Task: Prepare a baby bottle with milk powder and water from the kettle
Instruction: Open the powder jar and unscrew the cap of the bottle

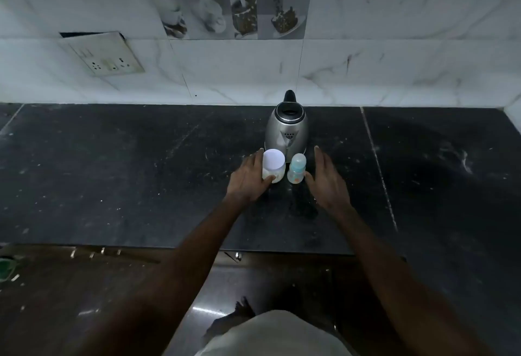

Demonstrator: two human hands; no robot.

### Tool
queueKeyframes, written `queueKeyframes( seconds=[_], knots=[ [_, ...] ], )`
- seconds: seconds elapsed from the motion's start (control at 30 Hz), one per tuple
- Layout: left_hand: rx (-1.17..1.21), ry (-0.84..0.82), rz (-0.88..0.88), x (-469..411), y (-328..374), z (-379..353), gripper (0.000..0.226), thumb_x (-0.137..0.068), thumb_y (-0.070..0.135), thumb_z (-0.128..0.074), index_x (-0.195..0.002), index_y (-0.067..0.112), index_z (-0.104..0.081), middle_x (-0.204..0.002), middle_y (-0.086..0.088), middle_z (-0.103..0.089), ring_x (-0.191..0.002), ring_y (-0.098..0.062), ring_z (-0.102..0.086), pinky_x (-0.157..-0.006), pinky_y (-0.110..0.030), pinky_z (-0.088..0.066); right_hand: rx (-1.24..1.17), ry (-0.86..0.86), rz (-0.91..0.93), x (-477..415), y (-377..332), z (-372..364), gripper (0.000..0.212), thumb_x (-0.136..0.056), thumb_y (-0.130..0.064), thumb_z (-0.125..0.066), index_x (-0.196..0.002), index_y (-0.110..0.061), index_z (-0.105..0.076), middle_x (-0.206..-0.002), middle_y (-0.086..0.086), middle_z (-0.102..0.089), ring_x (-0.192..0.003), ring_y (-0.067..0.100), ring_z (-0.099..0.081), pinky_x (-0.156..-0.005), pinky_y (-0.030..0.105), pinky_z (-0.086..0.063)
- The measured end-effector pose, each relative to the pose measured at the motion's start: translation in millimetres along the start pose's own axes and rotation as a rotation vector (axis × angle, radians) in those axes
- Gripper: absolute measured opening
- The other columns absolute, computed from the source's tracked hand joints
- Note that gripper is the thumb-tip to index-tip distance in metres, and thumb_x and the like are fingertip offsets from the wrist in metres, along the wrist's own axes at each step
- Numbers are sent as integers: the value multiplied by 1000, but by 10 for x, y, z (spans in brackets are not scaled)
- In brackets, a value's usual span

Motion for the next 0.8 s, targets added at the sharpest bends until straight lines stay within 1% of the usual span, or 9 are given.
queueKeyframes(
  seconds=[0.07,0.17,0.27,0.37,0.47,0.57,0.67,0.73,0.8],
  knots=[
    [57,-29,44,-73,20,-71,91,-96,49,-66,-165,14,-19,-170,-8,-29,-154,-29,-32,-108,-50,-47,-10,-28,-10,-31,49,-21,78,-100,-31,-64,-163,-10,-24,-161,17,-40,-144,35,-45,-104,52,-51],
    [96,-65,110,-197,20,-180,95,-93,46,-72,-165,16,-17,-172,-6,-22,-156,-28,-28,-110,-55,-47,-11,-63,-23,-68,135,-106,78,-97,-26,-67,-162,-8,-28,-159,18,-42,-144,35,-46,-107,52,-50],
    [129,-75,140,-284,55,-252,99,-90,42,-77,-164,15,-18,-170,-7,-20,-153,-31,-31,-107,-56,-48,-34,-98,-18,-81,161,-159,77,-95,-24,-67,-161,-8,-29,-158,19,-43,-144,35,-45,-110,49,-47],
    [180,-71,172,-357,79,-335,100,-86,39,-81,-162,14,-22,-165,-9,-24,-148,-34,-37,-103,-55,-49,-35,-126,-8,-108,190,-222,78,-94,-20,-70,-160,-8,-31,-157,18,-44,-142,35,-47,-108,48,-47],
    [229,-58,189,-431,64,-441,98,-81,38,-85,-158,15,-28,-160,-8,-29,-143,-34,-43,-101,-54,-50,-19,-60,-36,-144,191,-261,70,-86,-15,-76,-148,-6,-44,-144,17,-52,-128,37,-58,-94,47,-54],
    [299,-36,225,-477,33,-517,94,-80,34,-86,-155,15,-34,-157,-9,-36,-139,-35,-48,-100,-52,-50,-4,57,-25,-104,146,-311,43,-83,-12,-76,-121,-7,-56,-118,12,-57,-100,34,-66,-74,42,-56],
    [373,-17,258,-516,-25,-573,93,-79,27,-86,-155,12,-35,-156,-14,-41,-137,-37,-50,-105,-49,-48,-23,36,66,-66,24,-457,24,-84,-11,-70,-105,-9,-58,-103,12,-60,-81,35,-66,-58,43,-55],
    [393,2,264,-524,-56,-571,93,-74,25,-89,-153,11,-40,-152,-15,-47,-136,-36,-51,-106,-45,-47,20,-14,140,-59,-37,-624,21,-82,-7,-72,-101,-7,-63,-96,13,-64,-73,36,-67,-54,41,-55],
    [405,5,253,-513,-94,-546,91,-69,24,-91,-147,12,-46,-146,-13,-53,-132,-34,-54,-99,-37,-45,13,-42,142,-72,-64,-763,25,-81,-5,-73,-105,-6,-67,-95,15,-67,-72,36,-69,-56,41,-57]
  ],
)
Point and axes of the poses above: each hand's wrist, its own x-axis away from the middle knuckle, its own z-axis out of the back of the hand, y = z × x, the point moved 4 cm from there along -x, towards the middle knuckle
